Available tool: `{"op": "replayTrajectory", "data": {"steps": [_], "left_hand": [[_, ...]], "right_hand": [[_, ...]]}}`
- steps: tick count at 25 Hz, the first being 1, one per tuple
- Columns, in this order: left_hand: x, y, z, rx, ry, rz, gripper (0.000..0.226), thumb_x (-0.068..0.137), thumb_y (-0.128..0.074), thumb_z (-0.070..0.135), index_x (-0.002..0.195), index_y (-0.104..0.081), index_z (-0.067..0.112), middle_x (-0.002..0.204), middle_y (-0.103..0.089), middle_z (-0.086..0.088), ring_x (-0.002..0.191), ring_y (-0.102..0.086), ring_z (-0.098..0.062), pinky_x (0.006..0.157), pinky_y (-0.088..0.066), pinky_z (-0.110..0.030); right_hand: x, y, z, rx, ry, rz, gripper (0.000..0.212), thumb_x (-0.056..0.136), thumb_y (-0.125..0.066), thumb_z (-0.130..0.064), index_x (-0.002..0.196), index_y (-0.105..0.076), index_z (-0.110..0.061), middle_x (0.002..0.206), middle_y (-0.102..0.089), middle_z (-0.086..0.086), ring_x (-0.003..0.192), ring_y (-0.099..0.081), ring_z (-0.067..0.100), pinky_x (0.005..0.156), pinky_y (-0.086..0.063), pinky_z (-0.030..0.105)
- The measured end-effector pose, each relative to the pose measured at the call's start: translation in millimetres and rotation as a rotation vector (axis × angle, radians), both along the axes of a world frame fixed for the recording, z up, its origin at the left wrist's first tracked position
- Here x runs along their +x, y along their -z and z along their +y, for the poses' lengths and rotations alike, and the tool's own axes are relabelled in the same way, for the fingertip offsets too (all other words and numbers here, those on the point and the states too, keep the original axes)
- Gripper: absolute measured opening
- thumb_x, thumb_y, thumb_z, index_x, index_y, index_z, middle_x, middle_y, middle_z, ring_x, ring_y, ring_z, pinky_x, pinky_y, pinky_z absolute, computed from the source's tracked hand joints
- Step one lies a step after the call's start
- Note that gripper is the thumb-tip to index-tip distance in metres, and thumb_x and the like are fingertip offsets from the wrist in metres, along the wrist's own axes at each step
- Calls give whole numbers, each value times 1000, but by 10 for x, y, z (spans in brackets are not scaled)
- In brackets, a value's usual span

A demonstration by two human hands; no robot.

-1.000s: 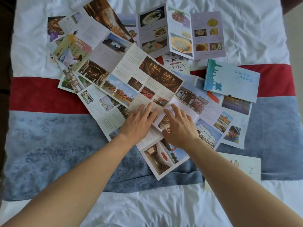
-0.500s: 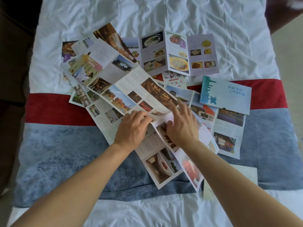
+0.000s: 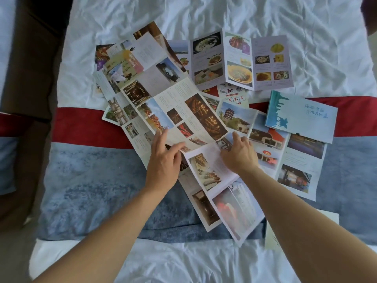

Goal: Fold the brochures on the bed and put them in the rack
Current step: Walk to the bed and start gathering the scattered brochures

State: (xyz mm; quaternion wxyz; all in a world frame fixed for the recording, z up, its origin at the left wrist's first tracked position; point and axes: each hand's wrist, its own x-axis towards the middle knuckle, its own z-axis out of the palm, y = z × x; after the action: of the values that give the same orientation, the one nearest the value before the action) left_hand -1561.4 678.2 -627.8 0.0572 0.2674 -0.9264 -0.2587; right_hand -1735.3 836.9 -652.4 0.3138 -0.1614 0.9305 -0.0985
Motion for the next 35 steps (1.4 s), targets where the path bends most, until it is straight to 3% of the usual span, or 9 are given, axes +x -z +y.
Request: {"op": "replayTrajectory", "data": {"steps": [4,8,13,18,23,26,30,32,35], "left_hand": [[-82,-13,153,633,-605,-54,71,95,-64,29,155,-26,27,163,-16,-5,149,-19,-22,112,-30,-34],[-18,14,202,1297,-894,49,29,94,-56,42,119,-65,29,115,-73,1,110,-67,-21,92,-56,-46],[144,96,190,1022,-797,-36,22,87,-67,7,95,-71,27,93,-75,13,97,-69,-11,70,-55,-25],[481,105,-65,880,-933,-19,44,90,-61,0,126,-54,24,105,-70,5,98,-66,-11,75,-54,-27],[556,45,-201,783,-956,10,62,92,-57,4,145,-37,29,95,-68,4,91,-66,-10,76,-52,-29],[587,-33,-189,601,-825,1,58,89,-60,6,141,-44,26,108,-60,3,102,-61,-17,78,-50,-26],[593,-184,-179,164,-305,-38,59,79,-74,10,134,-57,16,141,-45,-7,133,-37,-23,111,-30,-37],[511,-284,-144,43,-151,-20,44,82,-73,12,125,-65,15,130,-60,-5,124,-52,-23,108,-36,-41],[435,-420,-113,-2,-159,66,9,89,-64,6,92,-71,10,81,-70,-1,75,-63,-24,74,-45,-37]], "right_hand": [[87,67,-73,-41,105,40,84,87,-63,-51,152,-22,-19,145,-41,13,133,-37,36,106,-38,50],[202,122,-8,-7,46,81,91,83,-69,-52,152,-20,-19,151,-34,8,137,-33,33,112,-33,51],[216,73,-164,-12,124,127,66,89,-57,-46,143,-33,-17,132,-54,12,123,-47,33,106,-34,51],[275,-46,-255,-182,401,-140,22,91,-48,-26,99,-69,-21,103,-71,7,87,-61,23,79,-49,35],[484,-245,-396,-450,575,-179,17,88,-51,-17,79,-63,-23,88,-66,1,79,-60,17,55,-43,25],[613,-399,-485,-617,532,-106,12,91,-52,-20,84,-62,-21,113,-59,-1,99,-56,15,67,-44,19],[746,-647,-633,-759,418,-86,19,93,-53,-24,76,-56,-30,130,-52,-11,114,-49,11,85,-52,25],[822,-723,-673,-771,357,-30,17,89,-49,-26,75,-55,-31,122,-54,-13,114,-52,14,94,-52,37],[938,-699,-662,-721,270,87,12,90,-48,-30,90,-59,-25,142,-50,-8,133,-40,14,111,-29,32]]}}
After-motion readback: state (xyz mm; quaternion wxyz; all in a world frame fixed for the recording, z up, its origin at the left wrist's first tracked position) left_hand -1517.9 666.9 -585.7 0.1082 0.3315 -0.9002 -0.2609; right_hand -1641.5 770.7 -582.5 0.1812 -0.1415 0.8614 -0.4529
